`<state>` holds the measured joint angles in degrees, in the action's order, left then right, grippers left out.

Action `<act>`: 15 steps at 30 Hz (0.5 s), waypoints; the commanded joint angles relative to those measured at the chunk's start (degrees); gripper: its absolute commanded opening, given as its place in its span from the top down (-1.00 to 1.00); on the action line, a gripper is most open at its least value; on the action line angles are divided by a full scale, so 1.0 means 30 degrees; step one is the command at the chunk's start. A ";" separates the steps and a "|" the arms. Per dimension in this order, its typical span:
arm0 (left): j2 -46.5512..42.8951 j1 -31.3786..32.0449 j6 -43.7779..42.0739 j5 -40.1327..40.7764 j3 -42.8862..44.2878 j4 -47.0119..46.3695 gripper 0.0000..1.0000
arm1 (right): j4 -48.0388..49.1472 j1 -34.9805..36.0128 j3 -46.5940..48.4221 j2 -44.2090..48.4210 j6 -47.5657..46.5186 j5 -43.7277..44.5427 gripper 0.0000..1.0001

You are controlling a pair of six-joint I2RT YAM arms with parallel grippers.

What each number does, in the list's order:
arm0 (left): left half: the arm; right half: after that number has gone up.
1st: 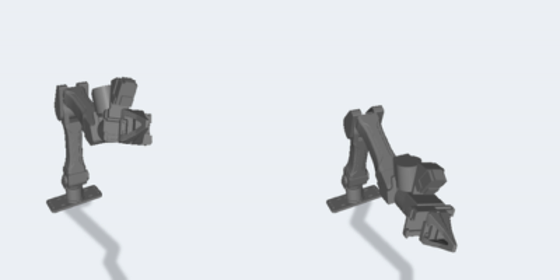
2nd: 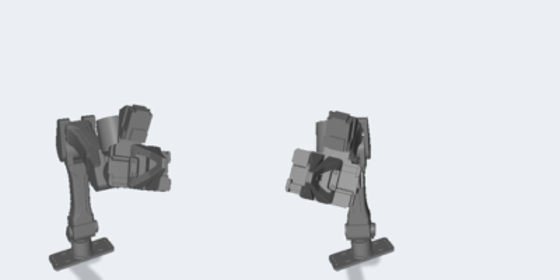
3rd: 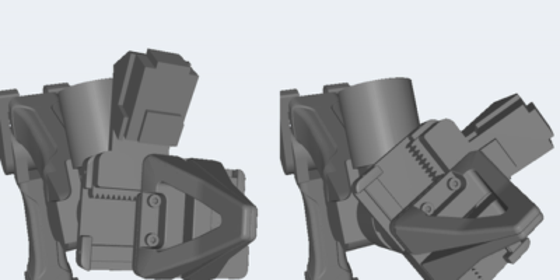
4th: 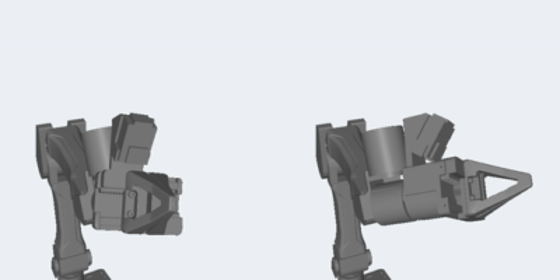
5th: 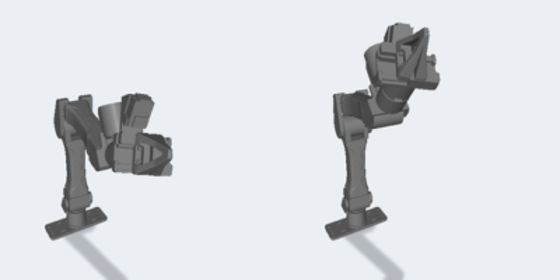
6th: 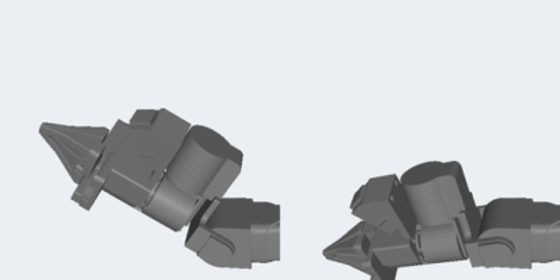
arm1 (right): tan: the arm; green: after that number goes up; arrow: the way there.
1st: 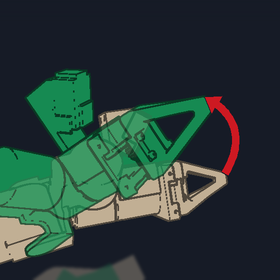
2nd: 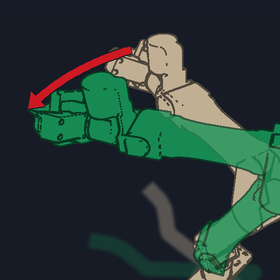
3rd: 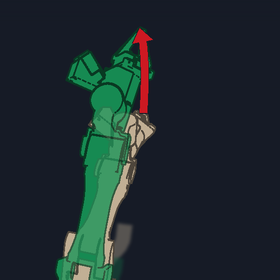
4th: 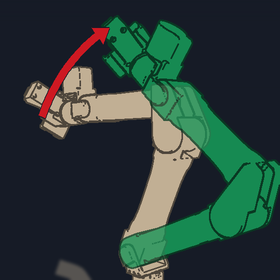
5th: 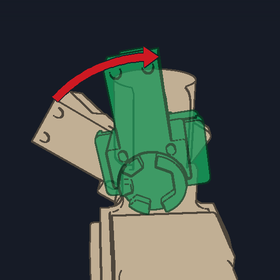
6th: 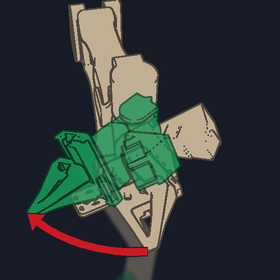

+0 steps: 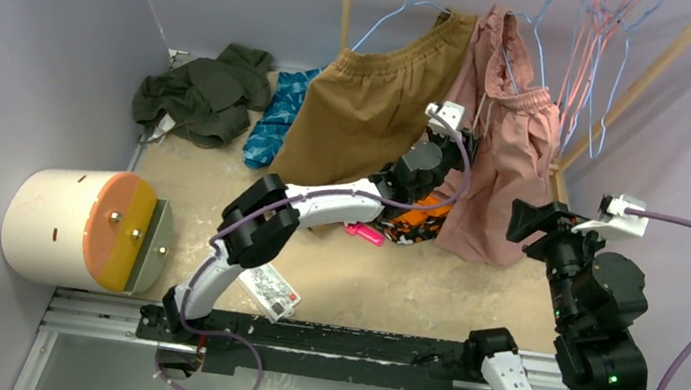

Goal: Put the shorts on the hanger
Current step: Adjust the hanger on the clothesline.

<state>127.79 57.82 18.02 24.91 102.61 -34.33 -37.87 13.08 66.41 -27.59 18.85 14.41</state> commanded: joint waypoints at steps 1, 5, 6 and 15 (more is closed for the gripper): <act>-0.2668 -0.0033 0.1294 0.0309 -0.1458 -0.1417 0.08 | 0.0167 0.0239 0.0656 0.0850 -0.0152 0.1091 -0.39; -0.3943 -0.0036 0.1510 -0.0340 -0.3222 -0.1531 -0.13 | 0.0742 0.0239 0.0763 0.0418 0.0027 0.1154 -0.42; -0.4007 -0.0049 0.1389 -0.0506 -0.3197 -0.1272 -0.13 | 0.0953 0.0246 0.0896 0.0198 0.0042 0.1030 -0.43; -0.7736 -0.0017 0.2928 -0.2024 -0.6685 0.0230 -0.33 | 0.3700 0.0239 0.3994 -0.2736 -0.0898 0.1749 -0.45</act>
<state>114.24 57.80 23.38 21.85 89.25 -33.41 -35.29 13.50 73.65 -32.80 18.41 17.34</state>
